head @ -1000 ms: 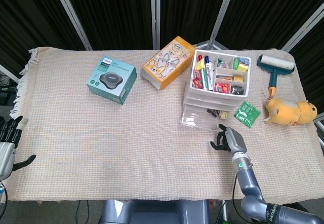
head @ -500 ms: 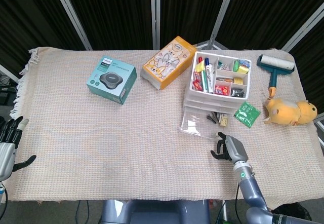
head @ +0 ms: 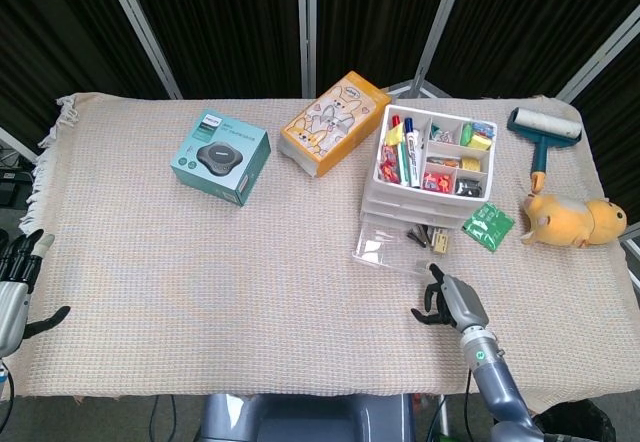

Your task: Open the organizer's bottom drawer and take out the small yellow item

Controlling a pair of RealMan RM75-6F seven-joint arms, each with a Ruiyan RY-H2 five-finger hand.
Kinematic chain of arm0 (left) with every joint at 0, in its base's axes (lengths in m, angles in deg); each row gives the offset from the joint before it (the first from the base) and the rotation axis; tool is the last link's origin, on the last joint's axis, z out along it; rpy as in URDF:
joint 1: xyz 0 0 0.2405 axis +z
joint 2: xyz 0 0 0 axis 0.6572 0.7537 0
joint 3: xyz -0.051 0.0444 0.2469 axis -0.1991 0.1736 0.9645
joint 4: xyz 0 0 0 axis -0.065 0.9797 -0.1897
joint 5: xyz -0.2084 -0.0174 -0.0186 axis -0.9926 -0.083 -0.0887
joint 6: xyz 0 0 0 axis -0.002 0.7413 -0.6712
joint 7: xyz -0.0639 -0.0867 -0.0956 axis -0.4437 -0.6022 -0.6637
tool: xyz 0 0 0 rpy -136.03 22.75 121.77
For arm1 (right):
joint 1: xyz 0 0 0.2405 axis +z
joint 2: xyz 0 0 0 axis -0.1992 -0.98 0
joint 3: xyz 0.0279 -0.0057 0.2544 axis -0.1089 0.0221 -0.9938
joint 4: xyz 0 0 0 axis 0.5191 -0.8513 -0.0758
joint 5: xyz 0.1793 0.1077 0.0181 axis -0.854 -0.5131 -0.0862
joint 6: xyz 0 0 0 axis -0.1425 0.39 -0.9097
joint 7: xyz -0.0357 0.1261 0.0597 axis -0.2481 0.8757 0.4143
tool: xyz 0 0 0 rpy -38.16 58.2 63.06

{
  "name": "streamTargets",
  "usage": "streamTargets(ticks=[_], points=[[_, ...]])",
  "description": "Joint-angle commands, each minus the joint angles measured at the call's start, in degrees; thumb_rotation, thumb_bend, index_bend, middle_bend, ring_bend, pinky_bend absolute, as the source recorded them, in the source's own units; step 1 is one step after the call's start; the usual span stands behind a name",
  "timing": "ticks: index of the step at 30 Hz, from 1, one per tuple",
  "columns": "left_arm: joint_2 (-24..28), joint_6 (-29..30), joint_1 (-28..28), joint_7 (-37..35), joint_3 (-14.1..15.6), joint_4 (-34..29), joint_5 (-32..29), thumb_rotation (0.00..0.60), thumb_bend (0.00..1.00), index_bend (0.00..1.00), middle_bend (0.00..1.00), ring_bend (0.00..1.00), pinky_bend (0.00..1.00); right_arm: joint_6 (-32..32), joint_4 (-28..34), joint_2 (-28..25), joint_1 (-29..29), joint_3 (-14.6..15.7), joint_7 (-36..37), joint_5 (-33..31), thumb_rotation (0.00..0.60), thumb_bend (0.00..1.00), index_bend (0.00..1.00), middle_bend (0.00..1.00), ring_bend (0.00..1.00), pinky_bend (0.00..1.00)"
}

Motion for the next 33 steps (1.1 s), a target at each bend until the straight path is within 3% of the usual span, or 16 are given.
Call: streamTargets(ticks=[1, 7, 15, 23, 27, 33], points=[[0.0, 0.0, 0.0, 0.1, 0.0, 0.0, 0.0, 0.6, 0.15, 0.0, 0.0, 0.0, 0.0, 0.9, 1.0, -0.5, -0.6, 0.4, -0.2, 0.9, 0.6, 0.16, 0.14, 0.68, 0.75, 0.53], [-0.1, 0.3, 0.1, 0.2, -0.2, 0.0, -0.1, 0.6, 0.15, 0.0, 0.0, 0.0, 0.0, 5.4, 3.1, -0.4, -1.6, 1.1, -2.9, 4.3, 0.6, 0.12, 0.13, 0.71, 0.77, 0.54], [0.0, 1.3, 0.5, -0.5, -0.4, -0.1, 0.1, 0.6, 0.16, 0.0, 0.0, 0.0, 0.0, 8.6, 4.0, -1.1, -0.3, -2.0, -7.7, 4.4, 0.6, 0.09, 0.28, 0.83, 0.88, 0.6], [-0.1, 1.5, 0.5, -0.4, -0.4, 0.0, 0.3, 0.6, 0.16, 0.0, 0.0, 0.0, 0.0, 9.4, 1.9, -0.3, 3.7, -6.9, -14.9, -1.4, 0.6, 0.09, 0.41, 0.98, 1.0, 0.63], [-0.1, 1.4, 0.5, -0.3, -0.4, 0.1, 0.3, 0.6, 0.16, 0.0, 0.0, 0.0, 0.0, 8.5, -0.4, 0.5, 5.7, -8.8, -16.6, -4.7, 0.6, 0.09, 0.47, 1.0, 1.0, 0.63], [-0.1, 1.2, 0.5, -0.5, -0.4, 0.2, 0.2, 0.6, 0.16, 0.0, 0.0, 0.0, 0.0, 6.7, -3.9, 2.2, 7.1, -9.3, -16.7, -7.7, 0.6, 0.1, 0.51, 1.0, 1.0, 0.63]])
